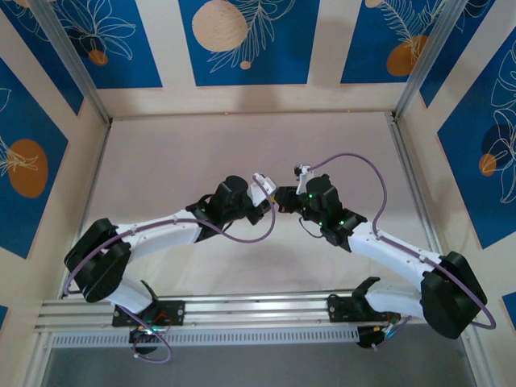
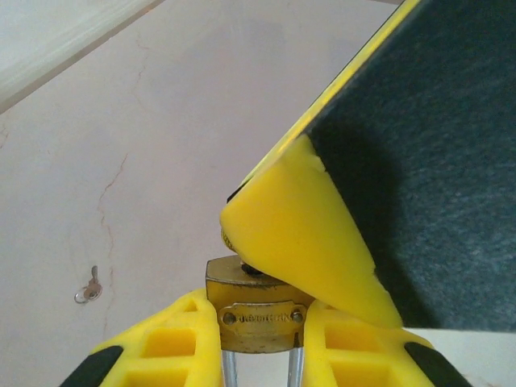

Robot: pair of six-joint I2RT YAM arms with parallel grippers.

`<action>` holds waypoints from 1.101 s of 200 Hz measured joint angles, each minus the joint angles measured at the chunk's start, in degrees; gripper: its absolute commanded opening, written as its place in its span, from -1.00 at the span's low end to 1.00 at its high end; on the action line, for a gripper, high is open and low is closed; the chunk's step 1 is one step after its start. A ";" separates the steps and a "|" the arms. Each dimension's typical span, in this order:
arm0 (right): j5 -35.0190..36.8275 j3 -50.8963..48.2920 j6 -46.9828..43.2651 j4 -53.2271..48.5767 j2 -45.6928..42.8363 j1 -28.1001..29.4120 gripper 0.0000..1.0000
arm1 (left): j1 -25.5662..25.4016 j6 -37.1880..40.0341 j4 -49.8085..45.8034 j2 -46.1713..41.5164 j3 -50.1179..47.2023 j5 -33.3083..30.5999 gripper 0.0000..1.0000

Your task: Unlock with the key

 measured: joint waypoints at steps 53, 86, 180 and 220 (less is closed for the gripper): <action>-6.88 0.00 1.57 -1.81 -1.64 -4.42 -0.41 | 0.00 1.38 -0.74 0.02 0.70 0.09 -0.68; -12.24 0.00 3.43 -3.21 -5.42 -10.21 -0.25 | 0.00 3.19 -3.10 0.11 2.62 0.02 -0.68; -17.20 2.71 4.39 -7.34 -2.69 -14.84 -0.16 | 0.00 9.84 -14.78 0.79 6.38 -2.82 -0.67; -17.86 3.04 4.37 -10.29 0.48 -17.11 0.07 | 0.00 13.66 -18.29 0.79 7.19 -4.59 -0.66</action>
